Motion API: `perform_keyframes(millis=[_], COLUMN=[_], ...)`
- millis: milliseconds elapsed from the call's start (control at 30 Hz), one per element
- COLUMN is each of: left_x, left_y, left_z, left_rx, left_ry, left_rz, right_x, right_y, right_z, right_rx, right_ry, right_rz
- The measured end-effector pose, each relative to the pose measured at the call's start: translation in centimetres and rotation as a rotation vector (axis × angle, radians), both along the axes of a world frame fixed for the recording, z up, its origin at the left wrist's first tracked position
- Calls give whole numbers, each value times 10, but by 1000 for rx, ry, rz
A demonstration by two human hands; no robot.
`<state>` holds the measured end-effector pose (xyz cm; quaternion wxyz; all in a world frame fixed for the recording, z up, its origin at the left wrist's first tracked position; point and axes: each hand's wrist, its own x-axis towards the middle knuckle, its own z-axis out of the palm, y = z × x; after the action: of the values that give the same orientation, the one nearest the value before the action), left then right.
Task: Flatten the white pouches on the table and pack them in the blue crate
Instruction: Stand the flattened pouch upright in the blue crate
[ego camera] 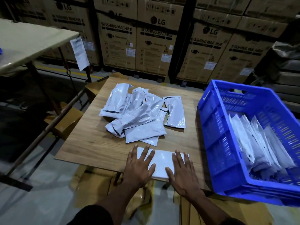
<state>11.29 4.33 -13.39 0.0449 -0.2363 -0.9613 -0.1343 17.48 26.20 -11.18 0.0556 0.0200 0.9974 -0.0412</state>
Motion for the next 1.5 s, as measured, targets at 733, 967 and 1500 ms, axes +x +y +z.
perform_keyframes(millis=[733,967,1500], left_x=[5,4,-8], left_y=[-7,-10,-17], left_z=[-3,1,31], left_rx=[42,19,-167], left_ry=[30,6,-45], left_rz=[-25,-32,-74], right_x=[1,7,-1], right_y=[-6,2,-6], right_z=[8,16,42], right_rx=[-29,-63,46], right_ry=[-14,-29,429], right_rz=[154,202,437])
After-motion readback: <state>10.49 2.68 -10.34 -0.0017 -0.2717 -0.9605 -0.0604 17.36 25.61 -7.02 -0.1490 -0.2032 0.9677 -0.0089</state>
